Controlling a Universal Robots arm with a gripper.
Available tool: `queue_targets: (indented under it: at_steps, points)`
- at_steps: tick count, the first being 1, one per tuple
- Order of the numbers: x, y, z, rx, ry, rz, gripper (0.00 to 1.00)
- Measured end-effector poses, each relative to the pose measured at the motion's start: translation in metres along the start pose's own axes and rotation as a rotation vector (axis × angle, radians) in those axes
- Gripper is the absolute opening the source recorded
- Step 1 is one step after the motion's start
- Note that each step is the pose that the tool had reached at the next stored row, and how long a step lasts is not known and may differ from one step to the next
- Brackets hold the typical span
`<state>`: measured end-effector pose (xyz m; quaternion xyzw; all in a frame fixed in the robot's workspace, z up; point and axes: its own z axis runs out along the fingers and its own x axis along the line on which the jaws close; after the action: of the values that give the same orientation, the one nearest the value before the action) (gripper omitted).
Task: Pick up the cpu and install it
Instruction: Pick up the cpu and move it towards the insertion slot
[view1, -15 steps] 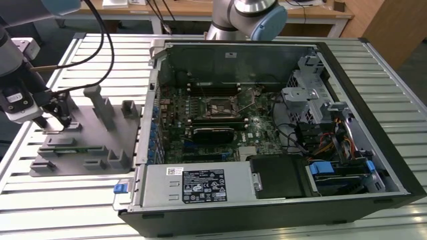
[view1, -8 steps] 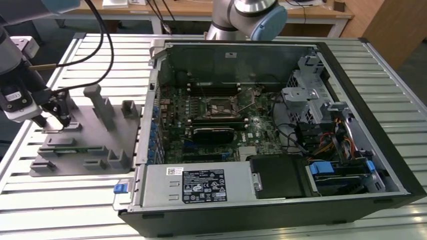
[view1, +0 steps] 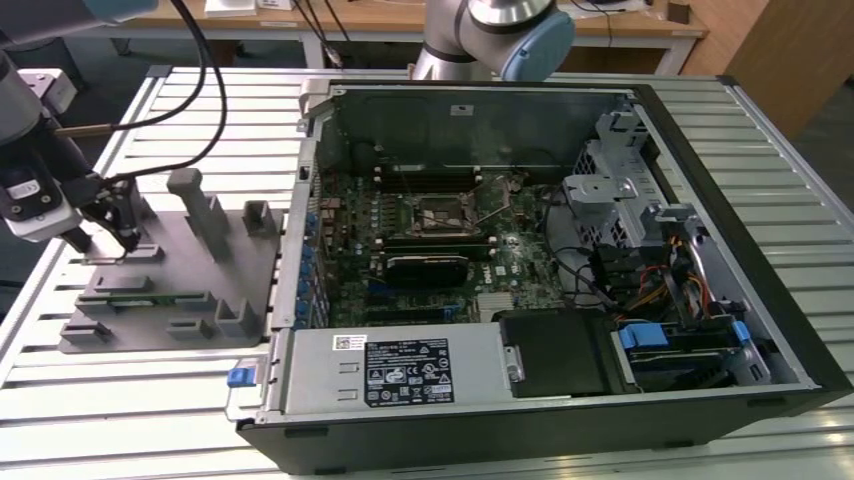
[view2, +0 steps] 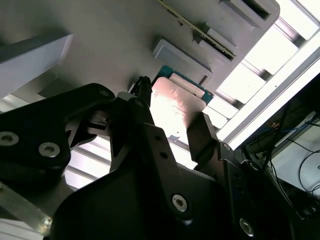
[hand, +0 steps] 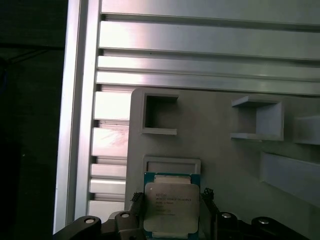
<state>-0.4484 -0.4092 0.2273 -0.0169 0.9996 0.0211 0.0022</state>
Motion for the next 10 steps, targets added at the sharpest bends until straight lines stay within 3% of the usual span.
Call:
queue_targets:
  at_steps: [10]
  points:
    - [0.0000, 0.0004, -0.0045, 0.0000, 0.0000, 0.000, 0.53]
